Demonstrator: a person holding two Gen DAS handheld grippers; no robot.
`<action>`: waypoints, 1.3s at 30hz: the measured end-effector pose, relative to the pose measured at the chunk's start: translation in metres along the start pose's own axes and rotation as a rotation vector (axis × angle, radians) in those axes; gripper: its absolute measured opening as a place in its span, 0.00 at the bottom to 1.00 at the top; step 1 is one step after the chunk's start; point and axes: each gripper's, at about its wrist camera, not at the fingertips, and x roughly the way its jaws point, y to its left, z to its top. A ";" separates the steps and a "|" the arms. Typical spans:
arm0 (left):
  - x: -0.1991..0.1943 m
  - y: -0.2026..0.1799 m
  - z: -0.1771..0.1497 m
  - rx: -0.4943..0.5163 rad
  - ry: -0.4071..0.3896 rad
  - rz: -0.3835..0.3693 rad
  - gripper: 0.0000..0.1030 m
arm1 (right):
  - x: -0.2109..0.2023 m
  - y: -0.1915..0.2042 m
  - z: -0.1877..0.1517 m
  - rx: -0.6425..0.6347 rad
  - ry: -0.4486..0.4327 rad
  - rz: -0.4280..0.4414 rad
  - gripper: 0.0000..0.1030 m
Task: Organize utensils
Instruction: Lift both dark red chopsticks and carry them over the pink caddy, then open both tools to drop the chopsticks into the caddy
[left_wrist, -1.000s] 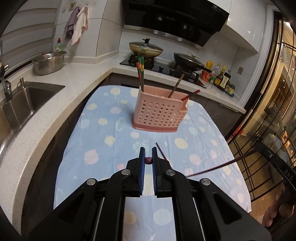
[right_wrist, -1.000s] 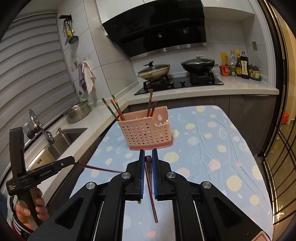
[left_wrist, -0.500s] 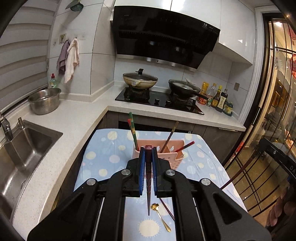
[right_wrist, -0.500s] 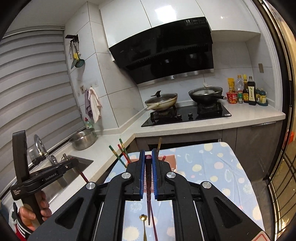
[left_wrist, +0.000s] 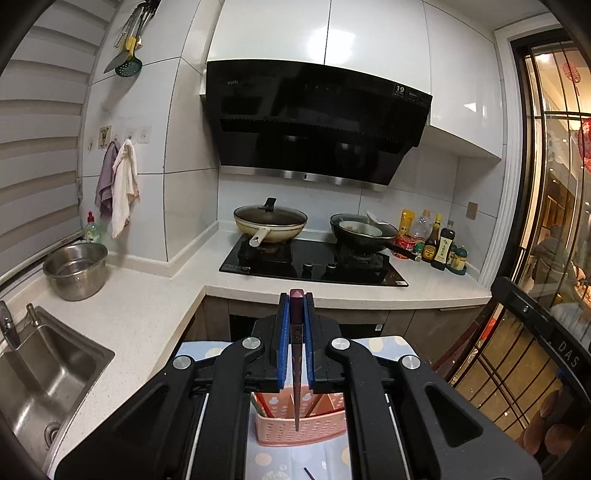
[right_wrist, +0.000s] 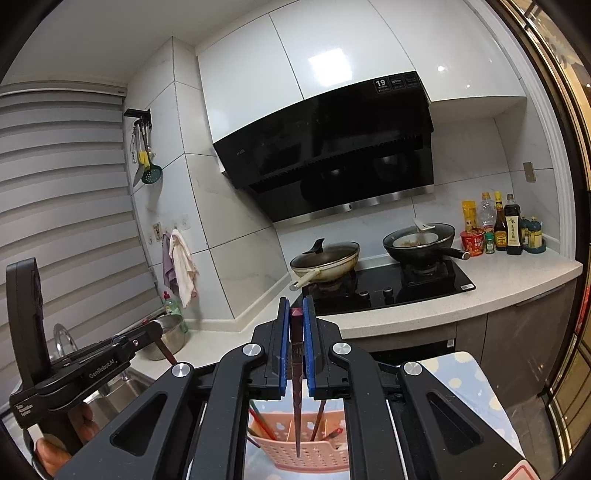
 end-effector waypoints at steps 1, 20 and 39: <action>0.006 -0.002 0.003 0.006 -0.005 0.006 0.07 | 0.008 0.000 0.000 0.001 -0.001 -0.004 0.07; 0.095 0.011 -0.033 0.024 0.135 0.058 0.07 | 0.118 -0.010 -0.063 0.021 0.208 -0.020 0.07; 0.094 0.012 -0.047 0.006 0.142 0.097 0.46 | 0.117 -0.001 -0.076 -0.019 0.225 -0.060 0.42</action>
